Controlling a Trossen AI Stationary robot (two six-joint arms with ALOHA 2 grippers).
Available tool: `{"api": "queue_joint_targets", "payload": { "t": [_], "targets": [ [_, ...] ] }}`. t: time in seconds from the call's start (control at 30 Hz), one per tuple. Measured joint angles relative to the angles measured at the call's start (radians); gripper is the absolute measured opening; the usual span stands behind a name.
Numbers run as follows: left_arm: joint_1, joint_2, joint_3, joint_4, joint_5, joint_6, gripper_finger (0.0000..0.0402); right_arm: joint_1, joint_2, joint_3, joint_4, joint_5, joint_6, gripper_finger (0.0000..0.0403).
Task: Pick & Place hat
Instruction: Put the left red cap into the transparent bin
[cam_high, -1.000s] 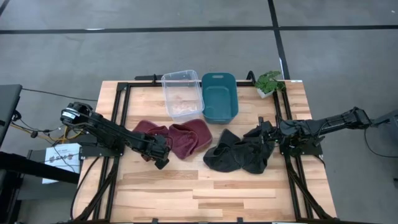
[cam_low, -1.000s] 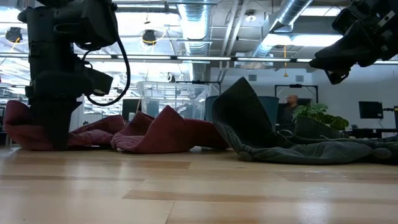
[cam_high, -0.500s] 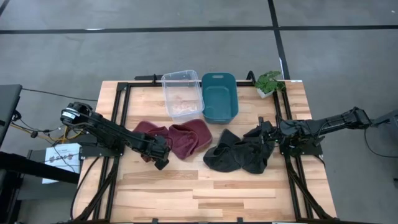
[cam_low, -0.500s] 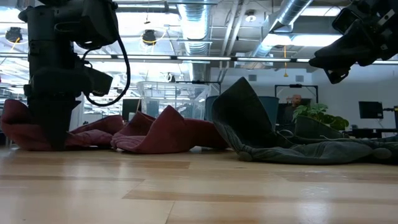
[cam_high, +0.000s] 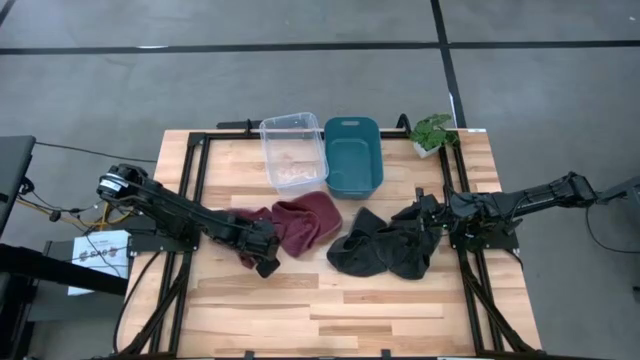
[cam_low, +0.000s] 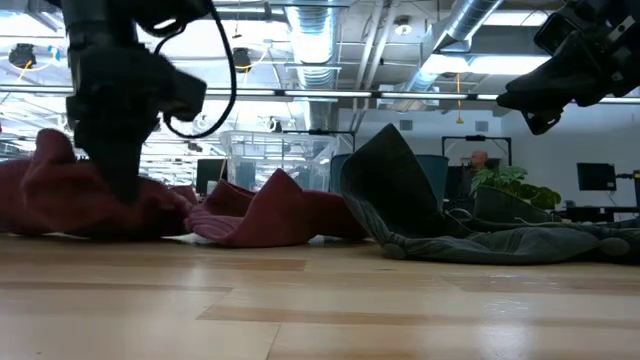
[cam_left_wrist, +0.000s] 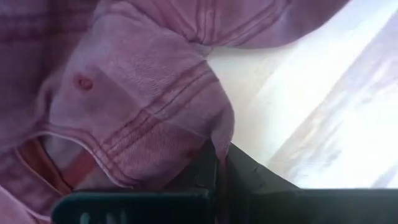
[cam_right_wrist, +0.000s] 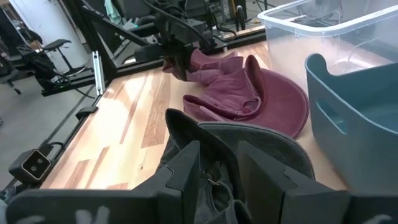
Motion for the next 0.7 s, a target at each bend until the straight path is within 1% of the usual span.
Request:
{"api": "queue_joint_targets", "payload": {
  "t": [0.13, 0.27, 0.53, 0.7],
  "targets": [
    [0.0, -0.026, 0.015, 0.0, -0.014, 0.003, 0.0009, 0.0, 0.0, 0.0, 0.0, 0.001, -0.013, 0.0099],
    [-0.009, -0.089, 0.015, -0.001, -0.033, 0.005, 0.0009, 0.0, 0.0, 0.0, 0.0, 0.001, -0.015, 0.0099],
    [-0.049, -0.256, 0.015, 0.002, -0.124, 0.001, 0.0009, 0.0, 0.0, 0.0, 0.0, 0.0, -0.015, 0.0099],
    [-0.078, -0.339, 0.016, 0.005, -0.18, 0.004, 0.0009, 0.0, 0.0, 0.0, 0.0, 0.0, -0.015, 0.0099]
  ]
}}
